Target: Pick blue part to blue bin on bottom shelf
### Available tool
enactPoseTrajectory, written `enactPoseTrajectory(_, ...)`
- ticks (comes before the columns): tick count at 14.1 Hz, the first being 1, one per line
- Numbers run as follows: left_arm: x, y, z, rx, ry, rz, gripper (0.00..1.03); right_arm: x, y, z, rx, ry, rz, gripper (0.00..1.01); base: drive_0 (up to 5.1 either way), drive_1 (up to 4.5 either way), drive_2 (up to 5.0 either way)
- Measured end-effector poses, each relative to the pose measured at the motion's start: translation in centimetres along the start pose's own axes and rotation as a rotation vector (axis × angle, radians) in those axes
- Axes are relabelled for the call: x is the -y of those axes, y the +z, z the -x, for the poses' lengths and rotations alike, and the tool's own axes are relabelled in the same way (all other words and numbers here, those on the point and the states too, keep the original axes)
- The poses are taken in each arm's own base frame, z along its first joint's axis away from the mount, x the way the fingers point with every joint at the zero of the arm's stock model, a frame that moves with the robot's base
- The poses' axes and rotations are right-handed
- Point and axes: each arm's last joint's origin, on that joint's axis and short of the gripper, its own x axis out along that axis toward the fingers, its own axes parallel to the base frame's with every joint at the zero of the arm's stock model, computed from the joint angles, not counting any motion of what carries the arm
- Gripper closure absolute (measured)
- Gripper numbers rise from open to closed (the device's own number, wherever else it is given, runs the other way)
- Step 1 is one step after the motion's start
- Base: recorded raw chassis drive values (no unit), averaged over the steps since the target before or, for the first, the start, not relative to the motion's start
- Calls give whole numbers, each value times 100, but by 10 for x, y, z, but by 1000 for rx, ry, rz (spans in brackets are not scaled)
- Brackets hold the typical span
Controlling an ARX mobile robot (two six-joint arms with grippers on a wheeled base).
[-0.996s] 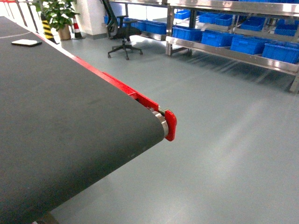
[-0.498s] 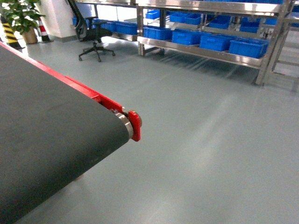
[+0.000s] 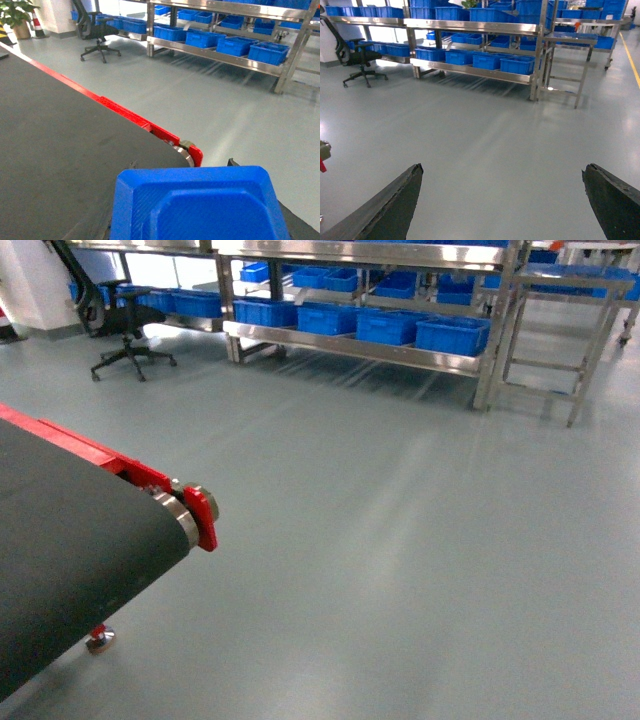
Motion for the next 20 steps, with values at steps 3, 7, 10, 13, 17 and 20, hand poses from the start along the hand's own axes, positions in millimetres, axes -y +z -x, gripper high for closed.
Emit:
enactPoseTrajectory(3,0,0,0,0,0,0,60,0,0,0,0,0,0,3,-157,-157,-157)
enactPoseTrajectory(7,0,0,0,0,0,0,60,0,0,0,0,0,0,3,-161,-161,-161)
enactPoseTrajectory(10,0,0,0,0,0,0,60,0,0,0,0,0,0,3,-156,-156,-156)
enactPoseTrajectory(13,0,0,0,0,0,0,60,0,0,0,0,0,0,3,-164,-164,-164)
enactPoseTrajectory(17,0,0,0,0,0,0,60,0,0,0,0,0,0,3,-162,-162,-162)
enactPoseTrajectory(20,0,0,0,0,0,0,60,0,0,0,0,0,0,3,-157,-157,-157)
